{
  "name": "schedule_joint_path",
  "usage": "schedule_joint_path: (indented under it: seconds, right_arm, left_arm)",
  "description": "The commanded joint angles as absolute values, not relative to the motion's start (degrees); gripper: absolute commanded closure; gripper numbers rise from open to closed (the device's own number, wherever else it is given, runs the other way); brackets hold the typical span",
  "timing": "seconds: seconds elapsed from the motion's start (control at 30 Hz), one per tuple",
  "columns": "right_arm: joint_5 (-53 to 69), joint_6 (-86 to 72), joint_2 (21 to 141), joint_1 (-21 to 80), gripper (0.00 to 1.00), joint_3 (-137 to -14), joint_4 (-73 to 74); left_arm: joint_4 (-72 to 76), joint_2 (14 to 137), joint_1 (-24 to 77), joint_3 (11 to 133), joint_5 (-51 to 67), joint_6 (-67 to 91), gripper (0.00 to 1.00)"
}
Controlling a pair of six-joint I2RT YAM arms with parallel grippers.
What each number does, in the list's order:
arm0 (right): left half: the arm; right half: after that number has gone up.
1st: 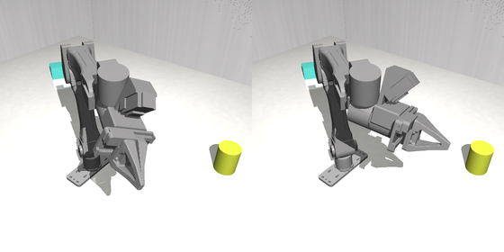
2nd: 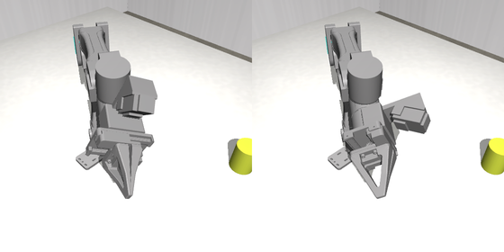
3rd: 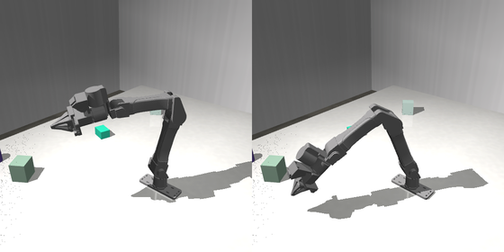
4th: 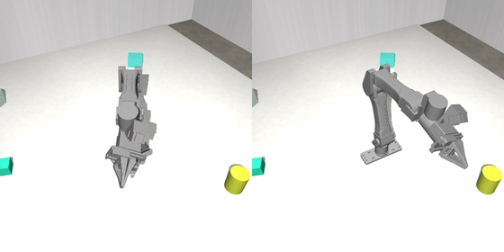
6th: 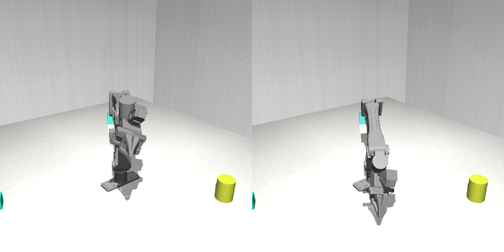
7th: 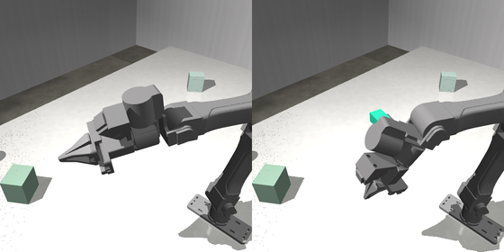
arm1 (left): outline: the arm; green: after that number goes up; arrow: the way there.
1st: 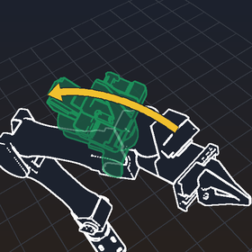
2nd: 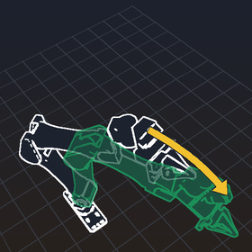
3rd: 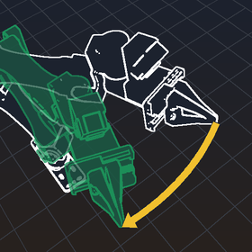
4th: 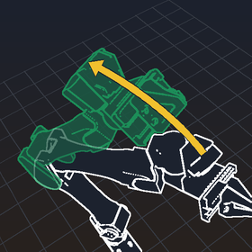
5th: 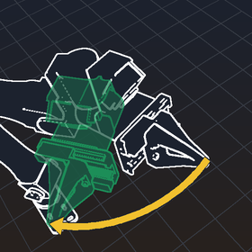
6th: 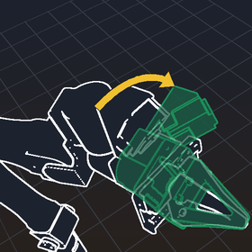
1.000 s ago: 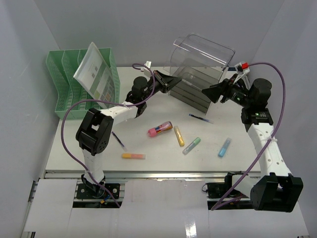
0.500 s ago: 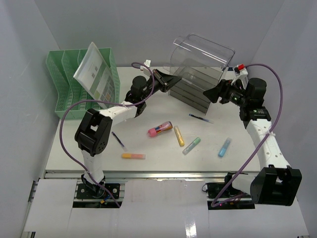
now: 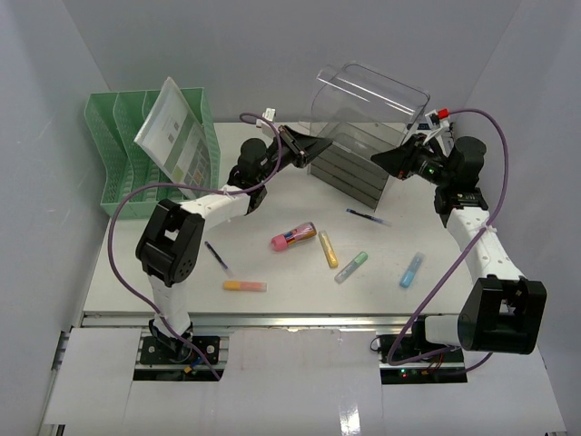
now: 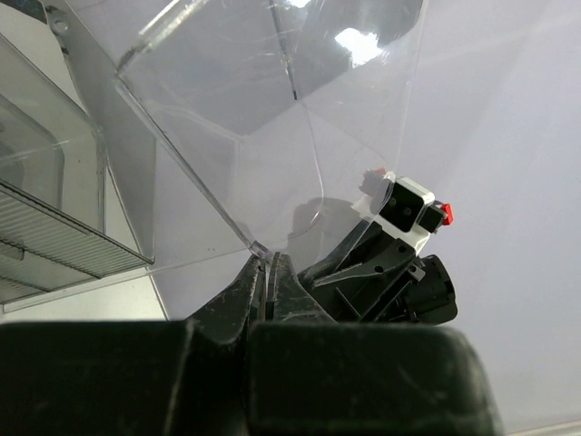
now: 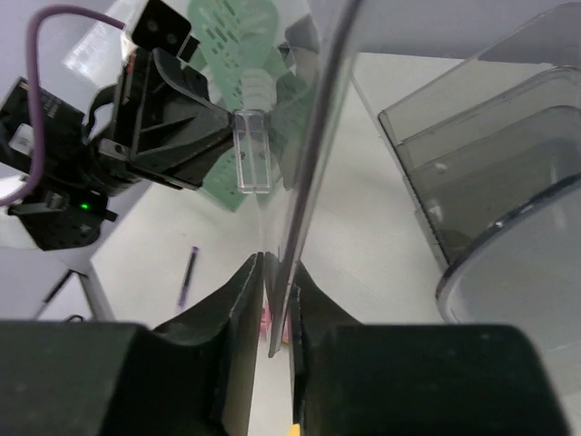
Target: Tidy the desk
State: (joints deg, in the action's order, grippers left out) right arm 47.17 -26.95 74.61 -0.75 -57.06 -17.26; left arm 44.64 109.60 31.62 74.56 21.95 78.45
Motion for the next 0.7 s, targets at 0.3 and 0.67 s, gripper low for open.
schedule_joint_path:
  seconds: [0.3,0.67]
  right_arm:
    - [51.4,-30.9,71.1,-1.4,0.92,-56.8,-26.6]
    - [53.5,-37.8,71.1,-4.2,0.92,-58.8,-32.2]
  left_arm:
    - [42.5,102.0,31.3,75.1,25.0,74.1,0.49]
    - [29.4,83.5,30.5,60.7,25.4,52.3,0.09]
